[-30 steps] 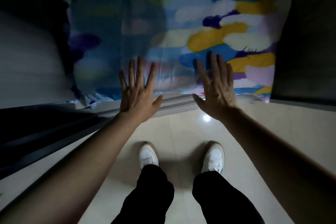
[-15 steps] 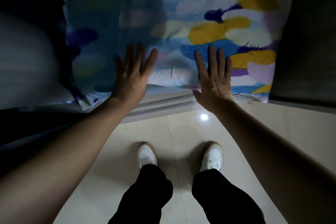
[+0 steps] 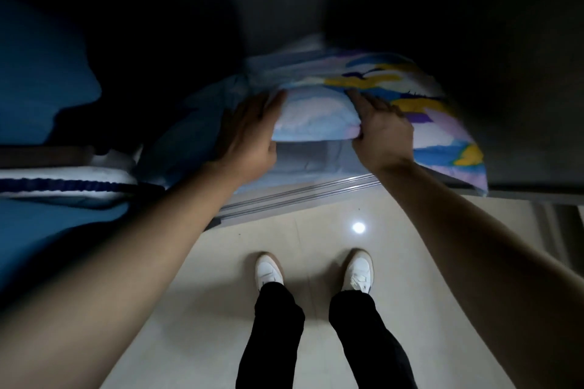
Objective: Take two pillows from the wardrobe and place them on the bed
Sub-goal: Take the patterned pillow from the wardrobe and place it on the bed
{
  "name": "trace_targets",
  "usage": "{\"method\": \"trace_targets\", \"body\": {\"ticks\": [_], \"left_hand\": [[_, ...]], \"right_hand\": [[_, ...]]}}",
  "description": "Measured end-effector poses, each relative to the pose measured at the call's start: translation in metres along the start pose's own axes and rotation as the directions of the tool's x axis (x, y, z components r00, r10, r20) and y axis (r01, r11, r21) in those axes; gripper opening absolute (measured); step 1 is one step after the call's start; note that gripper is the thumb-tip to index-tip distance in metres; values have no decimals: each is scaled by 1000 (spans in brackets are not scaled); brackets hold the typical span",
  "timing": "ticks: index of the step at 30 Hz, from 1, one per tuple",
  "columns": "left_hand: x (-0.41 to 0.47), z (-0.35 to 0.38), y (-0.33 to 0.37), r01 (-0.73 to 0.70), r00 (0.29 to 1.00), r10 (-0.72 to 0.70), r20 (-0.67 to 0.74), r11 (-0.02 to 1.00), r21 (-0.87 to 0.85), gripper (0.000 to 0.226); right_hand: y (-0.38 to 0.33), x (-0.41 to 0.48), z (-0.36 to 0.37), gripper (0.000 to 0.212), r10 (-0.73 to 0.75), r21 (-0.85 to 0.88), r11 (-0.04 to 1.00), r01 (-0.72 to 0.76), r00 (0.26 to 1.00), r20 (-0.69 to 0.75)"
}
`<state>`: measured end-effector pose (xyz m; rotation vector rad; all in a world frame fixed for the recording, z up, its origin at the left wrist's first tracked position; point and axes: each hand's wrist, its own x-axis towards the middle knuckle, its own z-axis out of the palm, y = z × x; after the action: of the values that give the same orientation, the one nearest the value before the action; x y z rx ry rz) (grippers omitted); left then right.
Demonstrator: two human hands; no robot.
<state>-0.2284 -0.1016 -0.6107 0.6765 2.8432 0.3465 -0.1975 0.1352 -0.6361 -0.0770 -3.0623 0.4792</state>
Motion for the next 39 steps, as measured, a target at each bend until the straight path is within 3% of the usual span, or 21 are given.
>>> {"method": "trace_targets", "body": {"ticks": [4,7,14,18,23,29,34,39], "left_hand": [[-29,9,12,70,992,-61,110,994,-80,97],[-43,7,21,31,997,-22,71,991,-134,83],[-62,-57,74,-99,994,104,19,983,-156,54],[-88,-100,110,-131,989,140,45,979,-158,53],[-138,-147,145,-289,957,287,-35,951,-108,49],[-170,-197,183,-486,873,482,-76,871,-64,51],[-188,-217,219,-602,798,601,-41,797,-36,48],[-198,-233,279,-584,803,595,47,799,-145,48]], "right_hand": [[-14,-28,-32,68,-26,30,999,23,995,93],[-17,-56,-51,71,-5,3,1000,4,997,72],[-10,-106,-114,55,183,19,981,-192,957,226],[-15,-147,-159,55,170,70,980,-187,965,200],[-35,-209,-217,56,187,84,977,-195,978,93],[-53,-267,-277,53,243,31,970,-242,969,-40],[-56,-319,-308,47,321,31,947,-319,945,-64],[-41,-376,-370,46,359,-9,933,-359,933,-13]]}}
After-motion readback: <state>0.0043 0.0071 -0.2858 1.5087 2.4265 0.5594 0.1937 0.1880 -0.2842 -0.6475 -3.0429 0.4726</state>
